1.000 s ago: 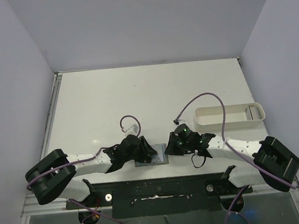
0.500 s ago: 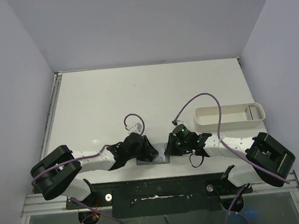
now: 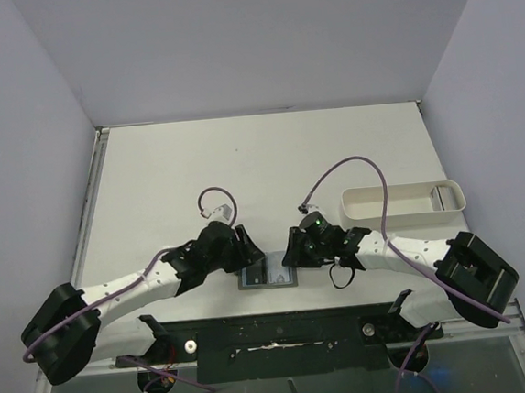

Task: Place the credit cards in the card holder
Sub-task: Insert the credit card into the card holder, then close the card holder at the center of the board.

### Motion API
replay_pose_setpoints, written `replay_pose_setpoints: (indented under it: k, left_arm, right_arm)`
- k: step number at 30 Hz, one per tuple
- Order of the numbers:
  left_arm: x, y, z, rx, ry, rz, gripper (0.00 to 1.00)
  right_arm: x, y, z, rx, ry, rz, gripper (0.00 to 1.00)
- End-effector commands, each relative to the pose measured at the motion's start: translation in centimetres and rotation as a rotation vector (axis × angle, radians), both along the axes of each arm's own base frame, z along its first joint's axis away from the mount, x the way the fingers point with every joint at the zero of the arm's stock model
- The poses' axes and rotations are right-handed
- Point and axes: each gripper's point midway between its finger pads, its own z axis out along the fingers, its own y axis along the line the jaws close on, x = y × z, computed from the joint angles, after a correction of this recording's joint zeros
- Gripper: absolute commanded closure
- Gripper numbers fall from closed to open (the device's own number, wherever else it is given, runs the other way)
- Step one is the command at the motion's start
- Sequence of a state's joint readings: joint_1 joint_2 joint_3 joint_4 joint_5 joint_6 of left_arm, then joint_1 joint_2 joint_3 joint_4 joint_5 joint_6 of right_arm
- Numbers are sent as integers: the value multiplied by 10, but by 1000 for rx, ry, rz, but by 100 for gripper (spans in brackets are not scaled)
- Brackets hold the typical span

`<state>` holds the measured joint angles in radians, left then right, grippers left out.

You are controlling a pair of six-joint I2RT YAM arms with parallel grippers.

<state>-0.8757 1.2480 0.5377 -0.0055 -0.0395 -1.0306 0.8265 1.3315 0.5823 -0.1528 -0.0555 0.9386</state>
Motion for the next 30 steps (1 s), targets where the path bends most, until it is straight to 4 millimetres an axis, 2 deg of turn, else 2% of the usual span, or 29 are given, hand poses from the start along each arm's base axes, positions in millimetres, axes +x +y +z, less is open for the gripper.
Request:
replay_pose_setpoints:
  k: [1,4,7,12,16,22,30]
  left_arm:
    - [8,26,15,53,-29,32,51]
    - [6,46,14,100,-23,57,49]
    - [4,58,15,121,-19,63,47]
    - [-4,67,6,148,14,50,45]
    - [-9,65,-2,134,29,32,44]
    - [-9,68,-16,158,46,35,44]
    - [-11,78,-29,205,56,56,46]
  right_arm:
    - [15,7,26,32,-77,-21,60]
    - [16,6,25,40,-73,-42,47]
    - [15,8,23,57,-69,-47,39]
    - [15,11,20,79,-68,-48,28]
    - [15,11,14,73,-56,-45,17]
    - [13,12,9,86,-51,-50,11]
    - [10,14,0,102,-32,-45,10]
